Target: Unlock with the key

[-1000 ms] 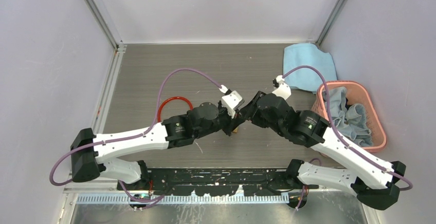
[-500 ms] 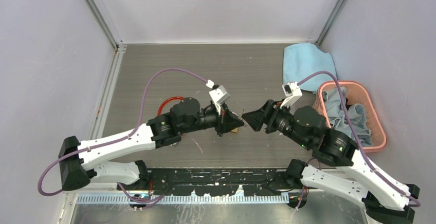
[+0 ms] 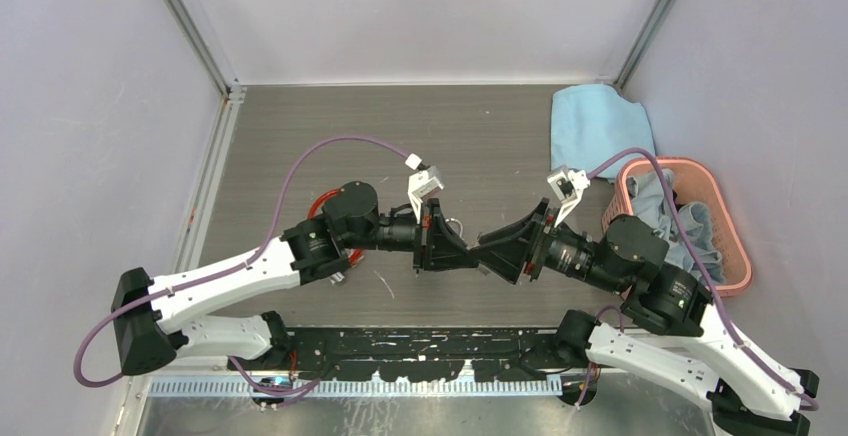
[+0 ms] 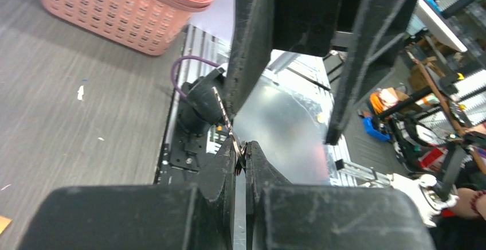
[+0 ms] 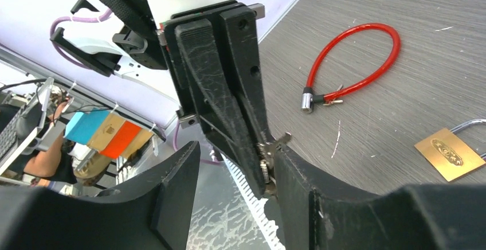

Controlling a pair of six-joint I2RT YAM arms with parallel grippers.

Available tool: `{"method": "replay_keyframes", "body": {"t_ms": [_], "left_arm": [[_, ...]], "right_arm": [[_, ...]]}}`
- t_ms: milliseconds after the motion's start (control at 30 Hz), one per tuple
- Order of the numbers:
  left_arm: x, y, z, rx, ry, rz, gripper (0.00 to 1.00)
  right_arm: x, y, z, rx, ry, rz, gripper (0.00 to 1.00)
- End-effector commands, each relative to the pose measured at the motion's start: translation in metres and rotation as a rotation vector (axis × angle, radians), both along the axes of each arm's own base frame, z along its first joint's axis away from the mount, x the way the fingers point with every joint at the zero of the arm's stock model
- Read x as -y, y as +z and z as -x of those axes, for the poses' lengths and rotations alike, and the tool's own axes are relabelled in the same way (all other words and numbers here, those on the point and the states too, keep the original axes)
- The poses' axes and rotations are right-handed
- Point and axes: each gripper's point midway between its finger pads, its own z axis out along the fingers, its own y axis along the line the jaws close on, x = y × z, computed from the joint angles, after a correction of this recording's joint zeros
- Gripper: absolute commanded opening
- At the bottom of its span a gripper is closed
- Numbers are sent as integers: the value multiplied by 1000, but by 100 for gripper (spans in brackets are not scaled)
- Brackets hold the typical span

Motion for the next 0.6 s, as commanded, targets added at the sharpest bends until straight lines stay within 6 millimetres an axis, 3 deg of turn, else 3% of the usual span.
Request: {"method": "replay_keyframes", "body": {"t_ms": [0,267,567], "left_arm": [[-4,50,22,32,-126,145,0],[-8,53,32,35,-176,159,0],[-5,53,40,24,-246,171,0]], "right_arm": [[4,17,2,51,-2,-23,55],[17,24,6,71,-22,-20,49],[3,31,19,73,87,-57,42]]}}
